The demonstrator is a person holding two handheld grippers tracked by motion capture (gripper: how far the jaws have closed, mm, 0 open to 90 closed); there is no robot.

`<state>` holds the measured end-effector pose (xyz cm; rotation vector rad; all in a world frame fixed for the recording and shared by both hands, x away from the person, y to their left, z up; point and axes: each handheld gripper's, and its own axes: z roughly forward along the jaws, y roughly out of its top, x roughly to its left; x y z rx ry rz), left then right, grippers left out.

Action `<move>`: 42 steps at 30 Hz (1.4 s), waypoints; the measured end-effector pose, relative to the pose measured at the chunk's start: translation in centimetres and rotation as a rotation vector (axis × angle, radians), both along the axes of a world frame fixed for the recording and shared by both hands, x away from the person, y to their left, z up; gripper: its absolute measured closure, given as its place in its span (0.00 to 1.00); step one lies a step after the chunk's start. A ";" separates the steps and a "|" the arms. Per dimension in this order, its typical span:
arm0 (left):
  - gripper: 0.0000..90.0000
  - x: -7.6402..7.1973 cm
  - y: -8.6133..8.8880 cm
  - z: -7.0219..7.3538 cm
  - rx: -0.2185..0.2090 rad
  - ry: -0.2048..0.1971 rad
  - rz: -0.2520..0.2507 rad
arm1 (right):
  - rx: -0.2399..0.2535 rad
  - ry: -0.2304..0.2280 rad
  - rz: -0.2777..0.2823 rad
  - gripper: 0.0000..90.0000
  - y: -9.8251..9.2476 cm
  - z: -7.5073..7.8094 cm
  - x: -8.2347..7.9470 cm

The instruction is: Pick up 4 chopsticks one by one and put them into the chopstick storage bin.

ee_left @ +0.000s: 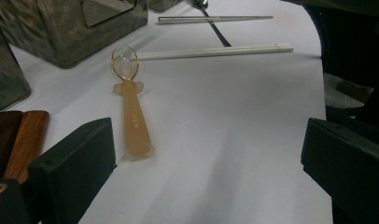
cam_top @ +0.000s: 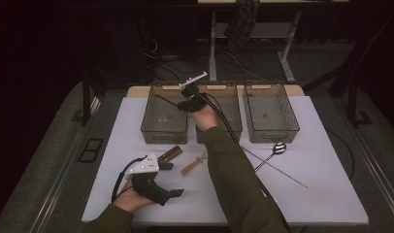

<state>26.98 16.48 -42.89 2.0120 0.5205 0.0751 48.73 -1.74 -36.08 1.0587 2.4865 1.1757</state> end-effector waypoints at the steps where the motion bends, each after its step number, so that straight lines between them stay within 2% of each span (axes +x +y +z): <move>1: 0.02 0.0 0.0 0.0 -0.002 0.000 0.001 | -0.008 0.000 -0.002 0.95 0.2 0.0 0.1; 6: 0.02 0.0 0.1 0.0 -0.005 0.001 0.003 | -0.012 0.006 -0.013 0.94 1.1 -0.2 0.7; 12: 0.02 0.0 0.0 0.0 0.001 -0.001 0.000 | -0.049 0.030 -0.026 0.94 2.1 -0.9 1.3; 22: 0.02 0.0 0.0 0.1 -0.004 -0.005 0.000 | -0.067 0.029 -0.022 0.94 3.7 -1.4 1.7; 25: 0.02 0.0 0.1 0.1 -0.004 -0.005 -0.002 | -0.056 0.036 -0.023 0.93 3.8 -1.5 1.8; 27: 0.02 0.0 0.1 0.1 -0.006 -0.003 0.000 | -0.045 0.030 -0.027 0.86 3.8 -1.5 1.8; 33: 0.02 0.0 0.1 0.1 -0.007 -0.002 0.000 | -0.032 0.046 -0.035 0.81 3.4 -1.3 1.8; 37: 0.02 0.0 0.1 0.1 -0.007 -0.001 0.000 | -0.017 0.056 -0.027 0.80 2.8 -0.9 1.6; 42: 0.02 0.0 0.2 0.1 -0.006 -0.003 0.001 | 0.008 0.044 0.006 0.74 1.6 -0.2 0.6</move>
